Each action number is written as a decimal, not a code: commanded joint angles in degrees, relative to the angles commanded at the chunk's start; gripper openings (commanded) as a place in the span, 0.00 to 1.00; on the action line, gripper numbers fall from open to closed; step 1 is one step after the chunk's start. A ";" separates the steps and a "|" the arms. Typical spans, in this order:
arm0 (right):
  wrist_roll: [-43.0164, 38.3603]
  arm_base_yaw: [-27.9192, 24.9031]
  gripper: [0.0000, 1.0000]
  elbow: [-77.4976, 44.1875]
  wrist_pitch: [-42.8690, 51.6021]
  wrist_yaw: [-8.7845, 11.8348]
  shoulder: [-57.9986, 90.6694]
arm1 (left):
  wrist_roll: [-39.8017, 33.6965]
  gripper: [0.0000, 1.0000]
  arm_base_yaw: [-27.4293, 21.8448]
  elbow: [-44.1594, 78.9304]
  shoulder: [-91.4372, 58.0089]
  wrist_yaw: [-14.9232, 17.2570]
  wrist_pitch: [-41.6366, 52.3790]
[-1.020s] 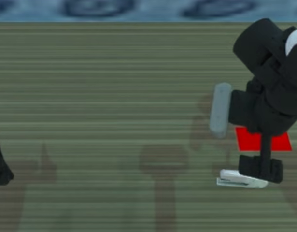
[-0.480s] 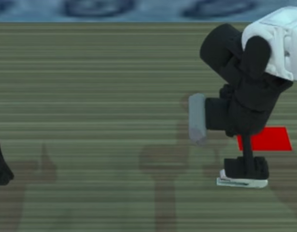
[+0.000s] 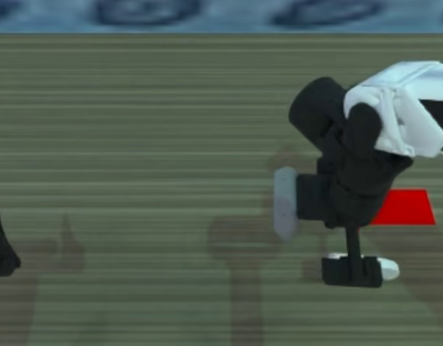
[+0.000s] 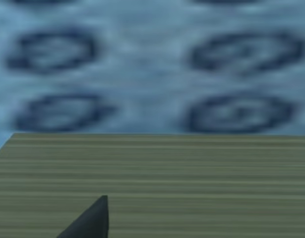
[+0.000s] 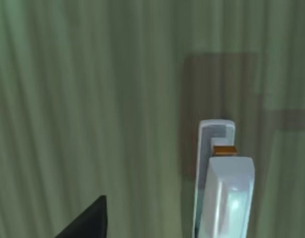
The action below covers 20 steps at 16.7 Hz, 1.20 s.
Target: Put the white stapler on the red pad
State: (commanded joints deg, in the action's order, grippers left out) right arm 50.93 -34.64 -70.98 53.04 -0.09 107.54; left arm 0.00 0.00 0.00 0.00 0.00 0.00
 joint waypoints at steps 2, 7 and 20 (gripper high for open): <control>-0.09 -0.05 1.00 3.17 -5.30 -0.01 1.95 | 0.00 1.00 0.00 0.00 0.00 0.00 0.00; -0.13 -0.14 1.00 5.99 -9.51 -0.02 3.83 | 0.00 1.00 0.00 0.00 0.00 0.00 0.00; -0.13 -0.14 0.17 5.99 -9.51 -0.02 3.83 | 0.00 1.00 0.00 0.00 0.00 0.00 0.00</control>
State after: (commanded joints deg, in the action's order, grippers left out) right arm 50.80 -34.78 -64.99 43.53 -0.11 111.37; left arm 0.00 0.00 0.00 0.00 0.00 0.00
